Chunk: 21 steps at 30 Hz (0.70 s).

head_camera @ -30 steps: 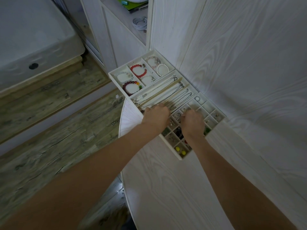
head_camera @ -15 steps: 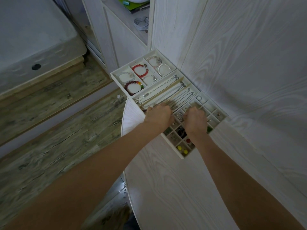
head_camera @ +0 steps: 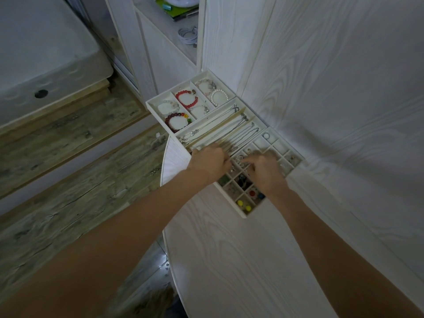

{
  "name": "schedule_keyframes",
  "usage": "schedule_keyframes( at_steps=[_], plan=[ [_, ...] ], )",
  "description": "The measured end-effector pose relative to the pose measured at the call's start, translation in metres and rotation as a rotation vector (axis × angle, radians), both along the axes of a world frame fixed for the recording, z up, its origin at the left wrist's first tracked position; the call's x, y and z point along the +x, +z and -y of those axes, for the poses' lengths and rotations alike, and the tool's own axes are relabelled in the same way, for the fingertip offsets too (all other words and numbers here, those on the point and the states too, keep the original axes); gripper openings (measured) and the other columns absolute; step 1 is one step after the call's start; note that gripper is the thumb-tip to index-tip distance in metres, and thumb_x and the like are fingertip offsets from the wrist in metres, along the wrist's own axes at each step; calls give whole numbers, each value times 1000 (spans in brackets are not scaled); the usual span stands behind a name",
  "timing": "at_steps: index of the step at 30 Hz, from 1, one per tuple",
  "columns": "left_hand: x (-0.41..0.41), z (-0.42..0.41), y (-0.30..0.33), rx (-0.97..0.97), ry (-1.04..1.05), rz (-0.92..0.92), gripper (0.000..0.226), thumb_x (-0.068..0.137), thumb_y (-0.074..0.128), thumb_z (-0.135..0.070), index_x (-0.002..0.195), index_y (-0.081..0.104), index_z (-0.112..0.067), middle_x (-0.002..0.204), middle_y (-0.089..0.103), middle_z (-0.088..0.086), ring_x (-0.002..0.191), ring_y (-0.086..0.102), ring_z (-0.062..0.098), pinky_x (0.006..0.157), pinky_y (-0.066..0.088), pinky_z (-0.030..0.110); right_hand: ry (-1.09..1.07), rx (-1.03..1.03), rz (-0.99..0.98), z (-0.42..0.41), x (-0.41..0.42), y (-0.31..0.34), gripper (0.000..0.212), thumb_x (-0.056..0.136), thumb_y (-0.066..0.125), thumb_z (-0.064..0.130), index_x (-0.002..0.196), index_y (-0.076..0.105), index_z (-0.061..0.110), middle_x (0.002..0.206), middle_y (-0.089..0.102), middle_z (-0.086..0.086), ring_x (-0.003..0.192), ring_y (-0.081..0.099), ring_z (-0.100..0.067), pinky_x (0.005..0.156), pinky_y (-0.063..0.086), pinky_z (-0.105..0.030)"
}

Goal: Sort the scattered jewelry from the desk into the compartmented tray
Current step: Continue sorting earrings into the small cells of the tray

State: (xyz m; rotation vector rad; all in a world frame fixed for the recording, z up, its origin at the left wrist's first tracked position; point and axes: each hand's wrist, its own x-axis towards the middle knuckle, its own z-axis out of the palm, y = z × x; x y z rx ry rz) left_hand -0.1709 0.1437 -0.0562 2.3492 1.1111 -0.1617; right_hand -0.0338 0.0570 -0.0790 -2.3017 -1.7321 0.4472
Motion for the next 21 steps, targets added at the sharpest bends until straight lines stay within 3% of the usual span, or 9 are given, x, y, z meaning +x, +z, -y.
schedule_keyframes(
  at_steps=[2,8,12,15,17,19,21],
  plan=[
    [1,0,0,6,6,0,33,97,44,-35,115,66,-19,115,55,9,109,53,26,101,32,44,28,-66,47,-4,-2,-4,36,89,55,-3,119,65,14,109,66,-13,86,66,-22,83,53,-26],
    [2,1,-2,37,-14,-27,36,97,41,-37,102,67,-13,110,53,10,105,53,27,93,34,41,9,-176,162,-5,-7,-8,30,91,51,0,112,67,13,95,67,-9,77,64,-19,73,54,-24],
    [1,1,-2,48,-19,-29,37,97,40,-38,103,67,-14,108,53,9,103,54,26,92,35,40,-49,-160,52,-3,-5,-9,34,90,53,-4,116,67,13,108,68,-12,79,65,-20,78,56,-28],
    [1,1,-2,46,-28,-29,36,97,40,-37,103,67,-14,108,53,9,103,54,26,93,35,41,-110,-52,-35,4,-2,0,38,89,51,-8,121,63,11,110,68,-13,59,56,-9,61,46,-14],
    [1,1,-1,37,-34,-31,34,98,41,-37,102,67,-16,109,52,9,103,54,26,93,35,41,-176,15,-83,6,-2,7,34,92,50,-4,120,63,9,112,68,-12,58,55,-6,64,46,-16],
    [1,0,0,22,-27,-20,31,97,43,-35,103,66,-15,111,52,9,103,54,26,96,35,42,-358,80,-312,6,-2,13,28,94,52,6,119,64,6,106,68,-3,76,61,-11,78,46,-20],
    [-1,1,2,-6,-6,36,26,96,47,-29,107,63,-11,113,51,10,102,55,27,95,40,42,-680,95,-935,5,-3,26,28,93,55,11,117,63,1,84,62,1,73,55,-11,76,47,-24]
  ],
)
